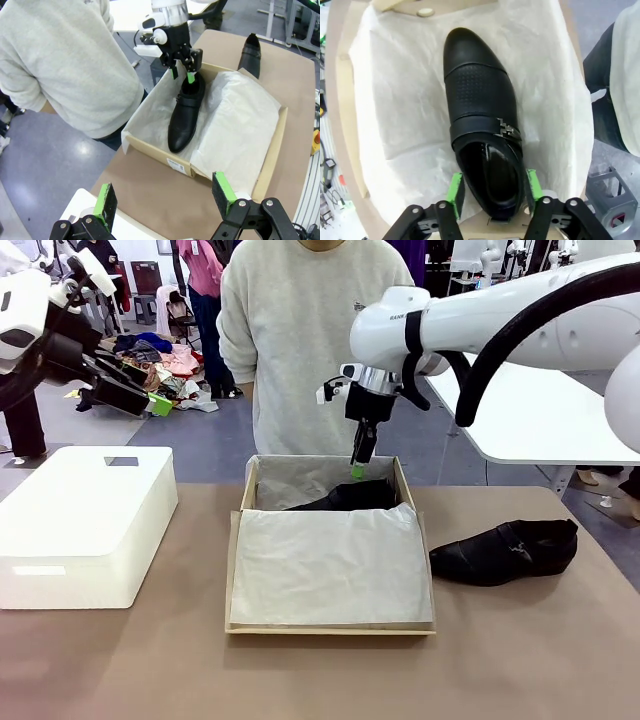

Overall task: Pack the shoes into the box.
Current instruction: Place one shoe of the Shoes into the Shoes Box, then place the other shoe of the Shoes into the Shoes Box.

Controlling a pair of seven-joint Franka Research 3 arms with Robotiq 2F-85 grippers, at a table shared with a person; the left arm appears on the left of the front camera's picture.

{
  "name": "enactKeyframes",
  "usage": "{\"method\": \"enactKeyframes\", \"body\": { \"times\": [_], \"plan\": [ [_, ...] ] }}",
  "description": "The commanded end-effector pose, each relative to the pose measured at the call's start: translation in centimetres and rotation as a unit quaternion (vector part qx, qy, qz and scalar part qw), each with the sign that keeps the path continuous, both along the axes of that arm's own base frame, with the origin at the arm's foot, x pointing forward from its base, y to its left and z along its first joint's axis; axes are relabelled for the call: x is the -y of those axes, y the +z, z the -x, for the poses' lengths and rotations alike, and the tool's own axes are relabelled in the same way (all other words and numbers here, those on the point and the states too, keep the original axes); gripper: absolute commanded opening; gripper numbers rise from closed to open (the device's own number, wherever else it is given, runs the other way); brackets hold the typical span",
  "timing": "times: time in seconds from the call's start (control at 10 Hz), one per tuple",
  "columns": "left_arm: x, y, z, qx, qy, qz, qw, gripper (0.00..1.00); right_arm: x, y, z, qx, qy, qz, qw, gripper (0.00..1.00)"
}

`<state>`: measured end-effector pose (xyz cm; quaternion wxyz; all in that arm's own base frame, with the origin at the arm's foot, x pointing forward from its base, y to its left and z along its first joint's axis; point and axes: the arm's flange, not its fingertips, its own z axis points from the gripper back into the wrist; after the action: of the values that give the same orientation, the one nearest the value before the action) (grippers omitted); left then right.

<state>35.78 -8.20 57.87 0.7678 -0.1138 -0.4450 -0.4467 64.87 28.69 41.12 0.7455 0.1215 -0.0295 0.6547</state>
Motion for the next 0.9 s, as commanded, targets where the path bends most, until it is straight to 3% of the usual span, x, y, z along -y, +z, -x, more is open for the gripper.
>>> {"method": "enactKeyframes", "body": {
  "times": [0.0, 0.3, 0.6, 0.8],
  "plan": [
    [0.0, 0.0, 0.0, -0.001, -0.002, 0.004, 1.0, 1.0, 0.6, 1.9, 1.2, -0.015, 0.012, -0.018, 1.0, 1.0],
    [0.0, 0.0, 0.0, -0.001, -0.002, 0.004, 1.0, 1.0, 0.8, 3.4, 2.5, -0.02, 0.023, 0.0, 1.0, 1.0],
    [0.0, 0.0, 0.0, -0.001, -0.002, 0.004, 1.0, 1.0, 1.3, 4.3, 2.9, -0.008, 0.002, 0.024, 1.0, 1.0],
    [0.0, 0.0, 0.0, -0.001, -0.002, 0.004, 1.0, 1.0, 2.5, 6.5, 3.6, 0.007, 0.005, 0.033, 0.999, 1.0]
  ]
}}
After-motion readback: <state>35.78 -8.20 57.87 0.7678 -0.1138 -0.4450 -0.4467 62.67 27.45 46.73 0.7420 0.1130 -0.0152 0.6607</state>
